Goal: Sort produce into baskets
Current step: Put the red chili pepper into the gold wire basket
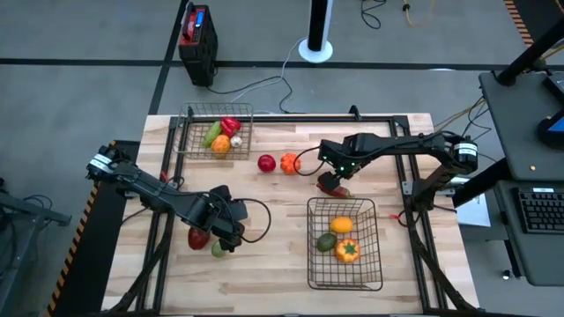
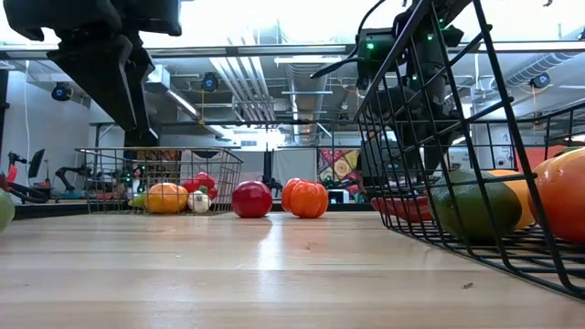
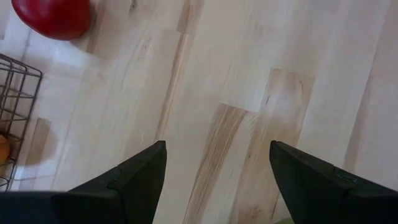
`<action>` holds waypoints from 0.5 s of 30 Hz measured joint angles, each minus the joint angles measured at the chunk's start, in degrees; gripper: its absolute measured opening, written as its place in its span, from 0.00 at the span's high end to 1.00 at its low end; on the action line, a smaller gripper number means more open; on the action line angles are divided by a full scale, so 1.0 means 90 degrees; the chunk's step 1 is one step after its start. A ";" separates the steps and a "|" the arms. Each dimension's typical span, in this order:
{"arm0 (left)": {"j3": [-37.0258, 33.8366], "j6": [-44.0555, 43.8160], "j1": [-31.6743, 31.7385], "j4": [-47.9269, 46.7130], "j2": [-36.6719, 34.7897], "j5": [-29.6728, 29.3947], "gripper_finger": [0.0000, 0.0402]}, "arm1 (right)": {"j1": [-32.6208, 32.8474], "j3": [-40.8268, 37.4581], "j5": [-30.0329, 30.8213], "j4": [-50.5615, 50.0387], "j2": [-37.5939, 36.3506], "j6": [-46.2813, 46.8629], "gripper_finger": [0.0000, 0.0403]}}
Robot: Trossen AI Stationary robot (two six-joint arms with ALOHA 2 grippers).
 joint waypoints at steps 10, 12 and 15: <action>0.0000 0.0012 0.0000 -0.0002 0.0000 -0.0006 0.34 | 0.0000 -0.0002 -0.0038 0.0339 0.0000 0.0154 0.35; 0.0000 0.0015 0.0000 -0.0002 0.0000 -0.0069 0.34 | 0.0012 -0.0004 -0.0038 0.0352 0.0000 0.0154 0.34; 0.0000 0.0015 0.0000 -0.0005 0.0000 -0.0141 0.34 | 0.0027 -0.0078 -0.0035 0.0430 0.0000 0.0214 0.34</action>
